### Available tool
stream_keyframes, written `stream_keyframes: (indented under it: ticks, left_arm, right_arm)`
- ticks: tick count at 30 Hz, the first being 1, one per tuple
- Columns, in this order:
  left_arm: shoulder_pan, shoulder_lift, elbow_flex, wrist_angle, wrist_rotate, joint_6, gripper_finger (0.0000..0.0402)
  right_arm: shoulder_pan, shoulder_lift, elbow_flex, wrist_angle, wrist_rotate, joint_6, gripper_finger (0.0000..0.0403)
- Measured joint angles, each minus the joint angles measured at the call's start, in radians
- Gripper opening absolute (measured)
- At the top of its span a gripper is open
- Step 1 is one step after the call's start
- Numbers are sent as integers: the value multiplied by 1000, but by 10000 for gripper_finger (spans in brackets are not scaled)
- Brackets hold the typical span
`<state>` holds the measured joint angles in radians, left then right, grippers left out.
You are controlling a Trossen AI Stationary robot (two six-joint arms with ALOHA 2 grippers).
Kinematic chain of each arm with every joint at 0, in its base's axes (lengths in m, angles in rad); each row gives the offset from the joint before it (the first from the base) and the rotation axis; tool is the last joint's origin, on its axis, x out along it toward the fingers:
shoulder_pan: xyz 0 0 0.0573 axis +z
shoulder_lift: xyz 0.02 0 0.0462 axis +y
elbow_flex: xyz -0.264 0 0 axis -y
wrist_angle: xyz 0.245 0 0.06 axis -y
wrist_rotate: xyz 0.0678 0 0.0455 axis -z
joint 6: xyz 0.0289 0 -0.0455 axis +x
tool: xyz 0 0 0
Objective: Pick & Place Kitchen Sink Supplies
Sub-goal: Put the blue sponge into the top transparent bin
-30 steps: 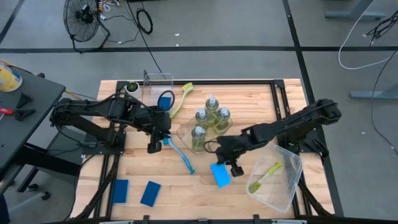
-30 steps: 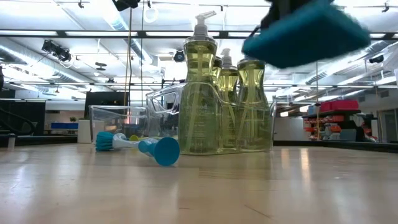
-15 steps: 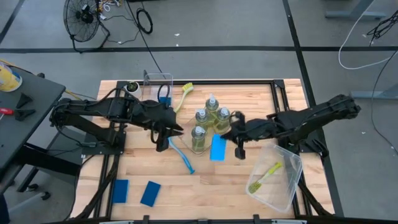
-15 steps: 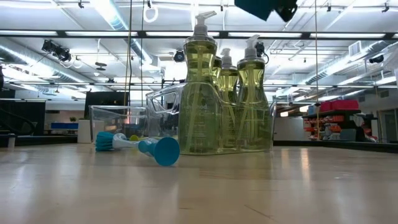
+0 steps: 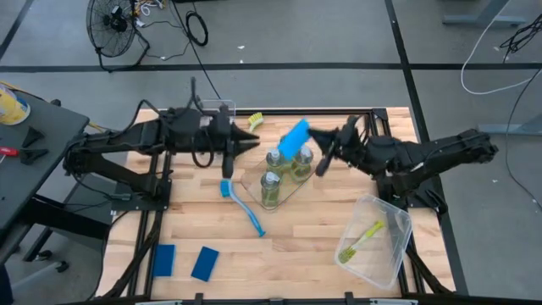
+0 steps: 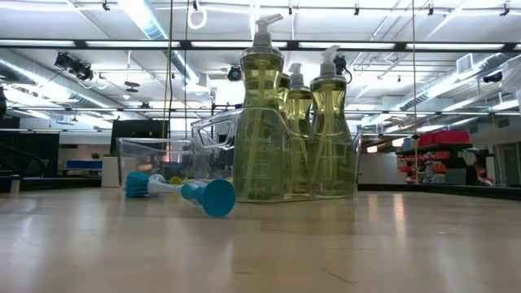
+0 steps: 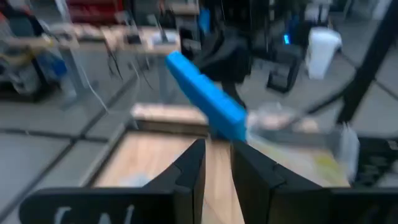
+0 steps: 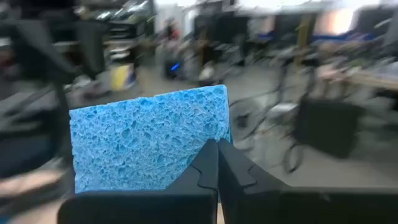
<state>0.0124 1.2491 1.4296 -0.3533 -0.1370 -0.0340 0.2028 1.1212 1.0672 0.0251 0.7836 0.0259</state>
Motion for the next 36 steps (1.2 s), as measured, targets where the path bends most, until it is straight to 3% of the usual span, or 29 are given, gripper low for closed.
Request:
stream_keyframes:
  ticks: [4,9,20,24,31,36]
  left_arm:
    - [45,0,0,91,-1,39,79]
    - [115,0,0,139,7,-23,105]
    - [203,0,0,169,101,-92,263]
    - [213,3,0,170,107,-90,304]
    - [221,40,-1,172,104,-88,322]
    - [221,75,-1,168,87,-86,323]
  right_arm:
    - [-59,9,0,161,68,-138,0]
    - [-124,14,0,281,87,-244,0]
    - [-247,90,0,422,6,-248,0]
    - [-263,150,0,512,-25,-248,0]
    - [-268,251,-1,702,-107,-248,0]
    - [-268,300,-1,735,-112,-245,0]
